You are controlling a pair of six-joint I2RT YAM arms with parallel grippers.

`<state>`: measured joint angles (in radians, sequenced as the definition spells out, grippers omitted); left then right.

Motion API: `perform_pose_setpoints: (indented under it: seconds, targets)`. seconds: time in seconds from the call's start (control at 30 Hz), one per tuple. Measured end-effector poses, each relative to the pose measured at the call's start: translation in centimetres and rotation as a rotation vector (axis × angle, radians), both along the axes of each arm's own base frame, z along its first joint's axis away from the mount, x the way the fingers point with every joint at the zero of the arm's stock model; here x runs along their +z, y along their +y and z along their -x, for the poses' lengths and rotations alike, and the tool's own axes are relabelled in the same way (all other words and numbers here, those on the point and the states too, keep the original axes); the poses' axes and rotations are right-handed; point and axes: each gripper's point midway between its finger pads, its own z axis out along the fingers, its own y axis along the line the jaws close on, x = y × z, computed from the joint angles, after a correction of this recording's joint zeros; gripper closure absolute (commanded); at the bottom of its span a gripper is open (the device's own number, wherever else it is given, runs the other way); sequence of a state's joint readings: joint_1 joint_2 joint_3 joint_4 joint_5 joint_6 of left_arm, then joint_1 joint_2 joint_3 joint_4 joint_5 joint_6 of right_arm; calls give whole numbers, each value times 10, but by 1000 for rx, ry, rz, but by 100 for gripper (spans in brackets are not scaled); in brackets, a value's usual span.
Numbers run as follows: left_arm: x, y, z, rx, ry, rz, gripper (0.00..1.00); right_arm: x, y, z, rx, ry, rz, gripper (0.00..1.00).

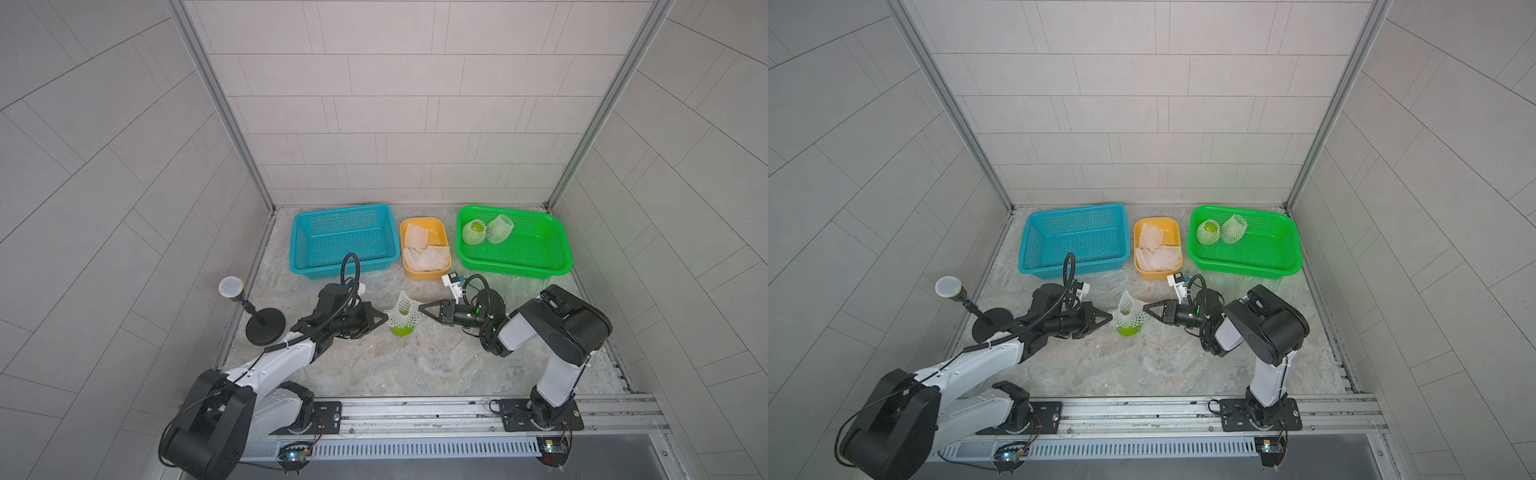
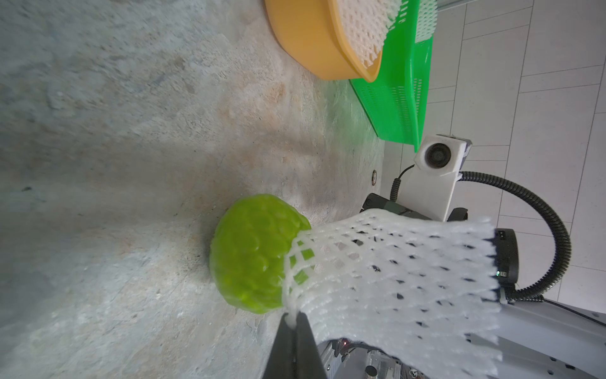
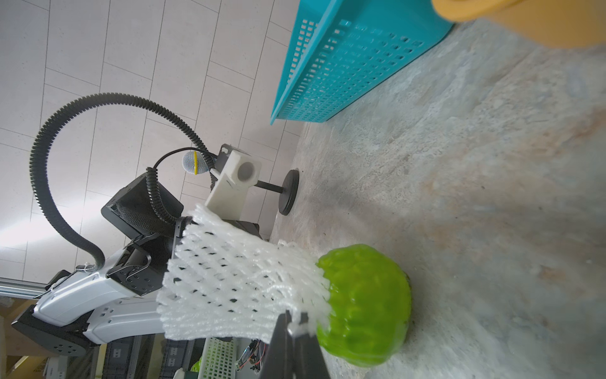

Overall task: Sleeve custard apples in foam nets
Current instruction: Put on the foam net on the custard apple.

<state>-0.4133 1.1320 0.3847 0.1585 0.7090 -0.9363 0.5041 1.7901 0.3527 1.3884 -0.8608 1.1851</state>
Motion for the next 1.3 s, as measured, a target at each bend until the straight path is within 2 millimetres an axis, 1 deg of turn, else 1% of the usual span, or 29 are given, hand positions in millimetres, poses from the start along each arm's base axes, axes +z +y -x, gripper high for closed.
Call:
perform_pose_setpoints:
  seconds: [0.23,0.4,0.53,0.7,0.83,0.93,1.03,1.17,1.3]
  targets:
    - [-10,-2,3,-15,20,-22,97,-8,2,3,10,6,16,97]
    - [-11,-3,4,-19,20,-30,97,-13,4,5,17,9,25,98]
    - [-13,-2,5,-17,24,-39,97,-13,5,6,21,8,26,98]
    - [-5,1,3,-1,-7,-40,97,-3,4,4,13,-17,13,98]
    - [4,0,-4,14,-37,-39,97,9,4,-4,-1,-51,-5,98]
    - [7,-1,-8,14,-43,-37,97,13,3,-8,-10,-61,-11,98]
    - [0,-3,-10,11,-21,-44,97,11,2,-10,-15,-57,-8,98]
    - [-14,-4,-9,3,27,-56,97,0,2,-10,-15,-31,7,98]
    - [-15,-6,-8,-4,34,-46,97,-7,0,-7,-13,-17,18,98]
